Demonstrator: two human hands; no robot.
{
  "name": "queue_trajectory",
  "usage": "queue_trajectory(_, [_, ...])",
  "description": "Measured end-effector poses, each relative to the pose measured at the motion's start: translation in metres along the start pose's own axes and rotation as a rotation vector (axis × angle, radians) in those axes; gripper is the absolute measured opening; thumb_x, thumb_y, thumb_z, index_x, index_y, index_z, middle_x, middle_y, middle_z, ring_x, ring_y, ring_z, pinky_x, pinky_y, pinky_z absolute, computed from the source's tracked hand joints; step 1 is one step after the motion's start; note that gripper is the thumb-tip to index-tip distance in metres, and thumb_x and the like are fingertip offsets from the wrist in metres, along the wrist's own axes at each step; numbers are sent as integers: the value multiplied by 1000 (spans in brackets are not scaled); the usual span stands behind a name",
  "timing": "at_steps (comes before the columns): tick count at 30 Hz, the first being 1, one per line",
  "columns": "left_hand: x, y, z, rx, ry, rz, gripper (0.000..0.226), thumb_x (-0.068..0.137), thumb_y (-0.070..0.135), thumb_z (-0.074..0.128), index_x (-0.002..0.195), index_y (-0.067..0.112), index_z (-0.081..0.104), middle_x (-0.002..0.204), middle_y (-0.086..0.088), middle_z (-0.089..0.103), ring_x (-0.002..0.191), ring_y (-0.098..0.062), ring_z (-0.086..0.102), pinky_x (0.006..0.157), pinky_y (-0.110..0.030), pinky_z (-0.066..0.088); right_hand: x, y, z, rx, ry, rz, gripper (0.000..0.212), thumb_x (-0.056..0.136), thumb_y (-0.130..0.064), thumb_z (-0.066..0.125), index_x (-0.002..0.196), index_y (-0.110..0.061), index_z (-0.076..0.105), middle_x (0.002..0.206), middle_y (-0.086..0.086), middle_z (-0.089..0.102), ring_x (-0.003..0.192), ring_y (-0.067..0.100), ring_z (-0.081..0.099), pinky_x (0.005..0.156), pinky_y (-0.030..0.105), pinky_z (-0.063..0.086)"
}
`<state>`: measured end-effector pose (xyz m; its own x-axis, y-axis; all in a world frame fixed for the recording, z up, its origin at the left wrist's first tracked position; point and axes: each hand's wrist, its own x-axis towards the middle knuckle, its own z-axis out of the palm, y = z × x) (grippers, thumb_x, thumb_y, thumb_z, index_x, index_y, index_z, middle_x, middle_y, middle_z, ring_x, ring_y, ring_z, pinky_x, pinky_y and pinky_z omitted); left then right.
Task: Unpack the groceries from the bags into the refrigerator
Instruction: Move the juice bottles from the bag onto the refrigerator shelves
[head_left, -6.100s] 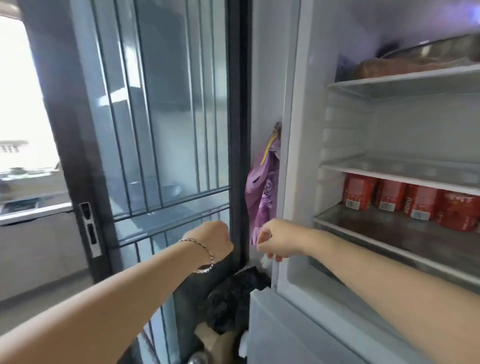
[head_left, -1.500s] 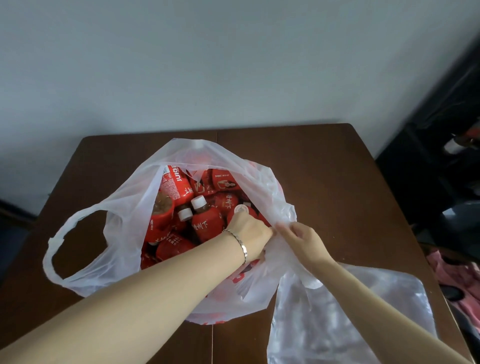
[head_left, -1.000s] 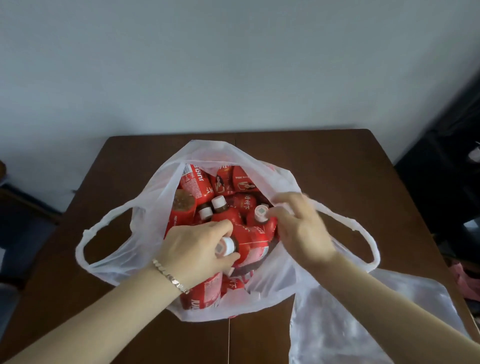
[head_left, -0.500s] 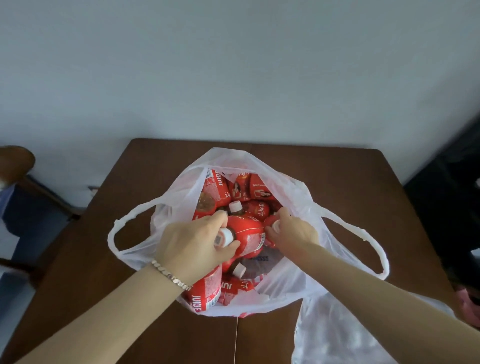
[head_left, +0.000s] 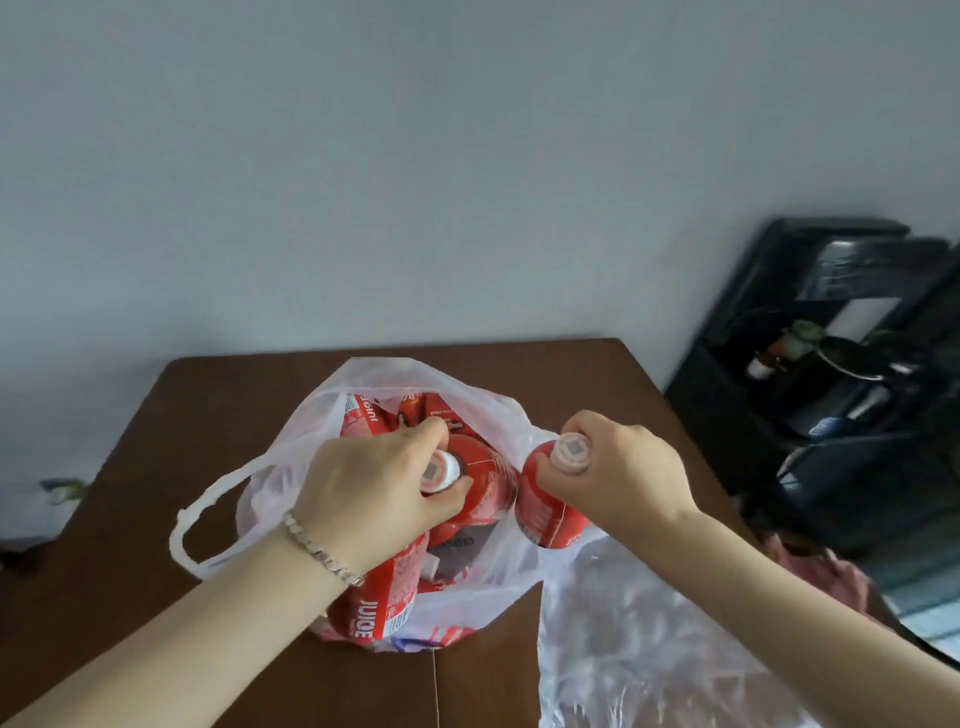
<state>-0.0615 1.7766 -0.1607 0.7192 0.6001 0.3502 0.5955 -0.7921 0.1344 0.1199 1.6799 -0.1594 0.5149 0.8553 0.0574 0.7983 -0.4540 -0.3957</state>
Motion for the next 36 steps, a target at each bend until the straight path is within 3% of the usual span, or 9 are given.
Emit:
queue_trajectory(3, [7,18,2,-56,-50,194,36,78,64,50,88,30,55,70,14,66,57,-5,63,44,-15,43,-38,10,-16,17,78,152,22,75,-48,63,81,-28,56,72,-9,64,68,12,60,60,24,48])
queue_trajectory(7, [19,67,-1,-84,0,460,37,67,60,66,71,24,59,47,11,57,33,-5,45,40,-6,3,-100,34,-46,-4,207,343,25,75,-53,64,84,-30,58,74,-12,65,70,8,62,64,25,52])
queue_trajectory(13, [0,191,-2,-172,-62,829,41,87,64,36,107,30,45,100,13,65,92,-13,64,59,-20,27,-219,82,-92,-74,342,661,36,76,-58,63,95,-27,62,82,-10,66,75,11,64,70,29,57])
queue_trajectory(17, [-34,290,-9,-298,-55,1023,39,84,62,44,95,24,49,80,6,68,74,-14,67,56,-22,35,-322,111,-121,-196,453,860,37,79,-52,63,101,-22,65,81,-7,61,69,11,52,52,14,40])
queue_trajectory(23, [-126,447,-22,-375,-10,1418,41,60,57,70,59,19,55,34,6,46,25,-9,44,36,-8,18,-496,145,-152,-287,565,1203,33,78,-47,61,96,-21,64,88,-1,70,75,18,62,64,24,47])
queue_trajectory(27, [-221,558,-36,-485,-70,1569,55,69,59,19,87,19,52,65,1,58,60,-20,60,55,-25,39,-628,163,-169,-278,628,1358,32,78,-47,61,90,-17,64,83,1,70,77,20,64,64,26,47])
queue_trajectory(31, [-318,654,-71,-432,-56,1638,32,72,52,52,75,21,57,57,0,61,45,-14,52,43,-22,39,-747,181,-189,-326,676,1471,32,77,-49,61,85,-18,62,82,-1,68,72,17,56,57,23,34])
queue_trajectory(34, [-393,729,-81,-554,-118,1723,40,84,54,38,103,24,55,92,3,69,74,-15,62,63,-23,44,-834,193,-205,-302,733,1560,36,74,-55,61,84,-20,62,82,-2,68,75,18,60,59,24,37])
queue_trajectory(36, [-429,771,-95,-578,-114,1774,48,78,56,30,104,25,55,92,4,69,78,-16,65,65,-24,46,-883,203,-215,-320,789,1620,43,66,-62,55,80,-21,60,79,-3,67,80,20,63,61,25,37])
